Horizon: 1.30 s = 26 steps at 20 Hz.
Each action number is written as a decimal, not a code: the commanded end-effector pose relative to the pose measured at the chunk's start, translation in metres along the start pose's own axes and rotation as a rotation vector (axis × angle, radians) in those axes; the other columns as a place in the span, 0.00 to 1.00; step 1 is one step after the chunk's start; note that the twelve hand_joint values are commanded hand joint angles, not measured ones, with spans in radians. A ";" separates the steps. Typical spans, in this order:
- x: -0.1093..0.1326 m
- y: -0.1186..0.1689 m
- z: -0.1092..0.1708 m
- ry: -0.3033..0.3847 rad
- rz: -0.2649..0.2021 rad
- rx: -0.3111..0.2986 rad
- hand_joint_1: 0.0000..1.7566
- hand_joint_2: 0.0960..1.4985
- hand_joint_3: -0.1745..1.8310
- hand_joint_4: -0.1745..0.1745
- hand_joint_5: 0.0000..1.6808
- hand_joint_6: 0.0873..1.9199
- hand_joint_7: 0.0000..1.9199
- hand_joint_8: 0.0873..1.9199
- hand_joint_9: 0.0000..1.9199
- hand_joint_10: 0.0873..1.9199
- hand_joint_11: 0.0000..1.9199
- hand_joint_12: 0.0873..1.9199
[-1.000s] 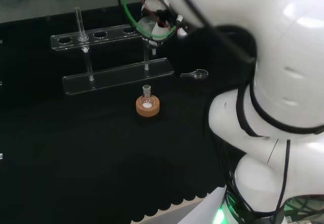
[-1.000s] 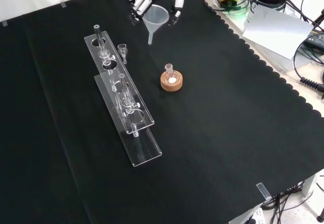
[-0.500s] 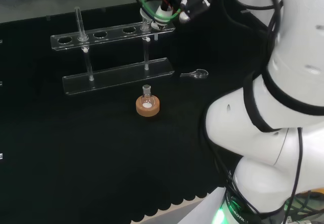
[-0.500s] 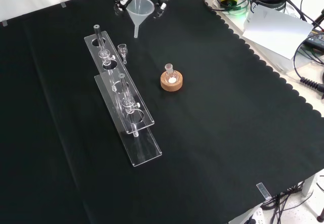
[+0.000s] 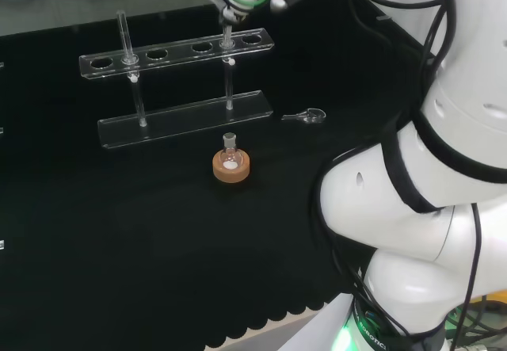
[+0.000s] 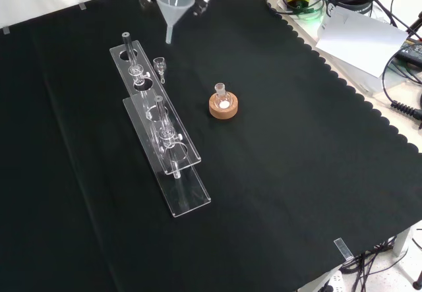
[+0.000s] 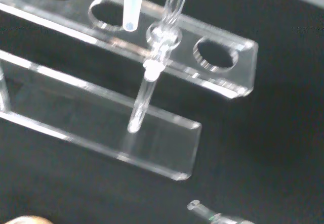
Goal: Put the funnel back on the funnel stand.
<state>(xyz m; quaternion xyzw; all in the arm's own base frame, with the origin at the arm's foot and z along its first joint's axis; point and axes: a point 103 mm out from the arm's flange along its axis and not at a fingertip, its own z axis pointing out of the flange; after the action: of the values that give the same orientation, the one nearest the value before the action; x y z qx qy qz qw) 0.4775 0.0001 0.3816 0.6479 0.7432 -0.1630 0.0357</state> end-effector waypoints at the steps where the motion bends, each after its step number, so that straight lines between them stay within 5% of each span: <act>1: -0.066 0.051 0.053 -0.014 0.079 0.130 0.46 0.48 0.39 0.63 0.45 0.35 0.32 0.29 0.52 0.16 0.36 0.62; 26: -0.080 0.073 0.067 0.016 0.082 0.112 0.46 0.48 0.39 0.63 0.45 0.35 0.32 0.29 0.51 0.16 0.36 0.62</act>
<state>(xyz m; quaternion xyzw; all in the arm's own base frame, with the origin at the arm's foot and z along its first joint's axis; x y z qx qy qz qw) 0.5452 -0.0834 0.3263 0.6786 0.7065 -0.2011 -0.0038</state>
